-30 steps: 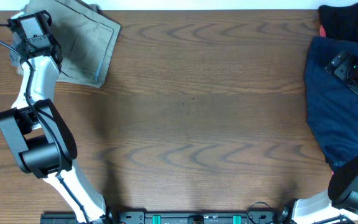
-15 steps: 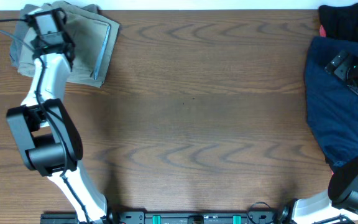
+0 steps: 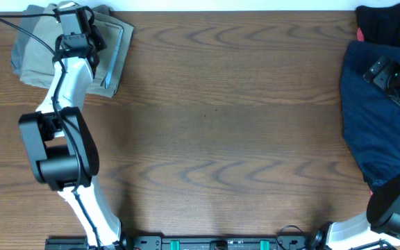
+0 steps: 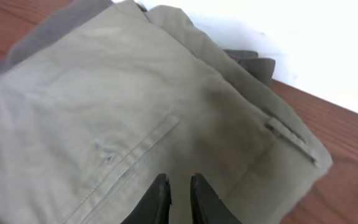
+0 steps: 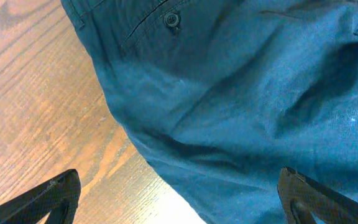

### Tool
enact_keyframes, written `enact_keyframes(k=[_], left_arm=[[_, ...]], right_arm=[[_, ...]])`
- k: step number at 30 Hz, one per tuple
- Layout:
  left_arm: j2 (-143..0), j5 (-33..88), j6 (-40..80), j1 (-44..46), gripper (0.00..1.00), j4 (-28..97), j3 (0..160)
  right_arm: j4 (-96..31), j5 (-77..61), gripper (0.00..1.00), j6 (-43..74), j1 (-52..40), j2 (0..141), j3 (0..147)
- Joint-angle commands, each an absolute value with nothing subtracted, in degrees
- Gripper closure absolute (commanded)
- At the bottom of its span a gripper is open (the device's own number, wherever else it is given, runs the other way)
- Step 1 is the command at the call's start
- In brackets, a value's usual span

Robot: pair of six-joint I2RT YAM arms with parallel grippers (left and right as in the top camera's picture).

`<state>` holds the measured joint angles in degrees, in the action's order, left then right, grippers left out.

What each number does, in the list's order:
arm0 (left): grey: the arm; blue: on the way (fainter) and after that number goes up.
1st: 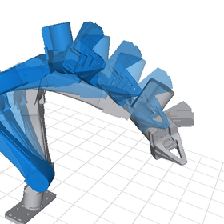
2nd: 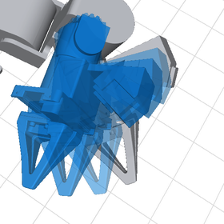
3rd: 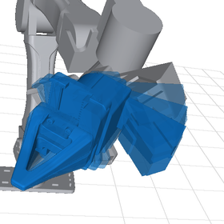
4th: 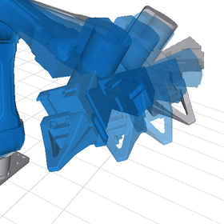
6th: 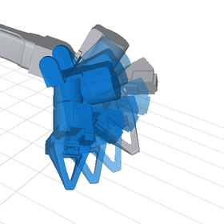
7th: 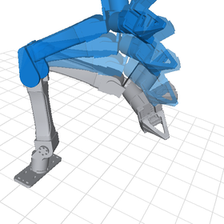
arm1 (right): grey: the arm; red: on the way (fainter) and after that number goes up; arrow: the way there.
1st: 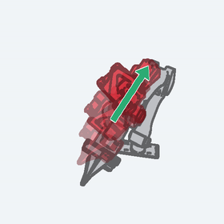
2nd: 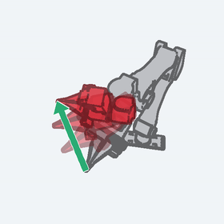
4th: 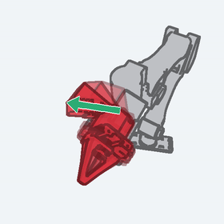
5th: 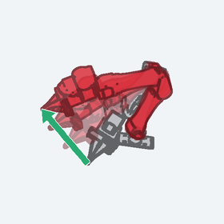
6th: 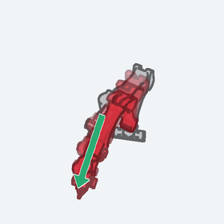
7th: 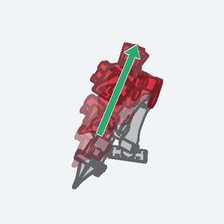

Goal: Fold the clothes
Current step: 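Lower the trousers onto the stack and open the left gripper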

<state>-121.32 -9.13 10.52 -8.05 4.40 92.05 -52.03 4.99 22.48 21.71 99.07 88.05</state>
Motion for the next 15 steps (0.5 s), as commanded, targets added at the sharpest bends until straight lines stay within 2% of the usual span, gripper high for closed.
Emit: enact_keyframes(k=[1,8,9,15], left_arm=[[-126.80,-8.29,10.57,-8.45,0.85,3.49,92.79],[-131.28,-8.29,10.57,-8.45,0.83,3.88,92.79],[-131.26,-8.32,10.31,-8.45,0.77,4.01,92.79],[-126.17,-8.34,9.30,-8.43,0.75,5.45,92.82]], right_arm=[[-52.07,5.78,0.01,21.78,21.37,99.57,88.73],[-52.05,5.78,0.01,21.78,21.37,99.57,88.73],[-52.07,5.76,0.01,21.78,21.37,99.57,88.73],[-52.07,5.78,0.01,21.78,21.34,99.57,88.73]])
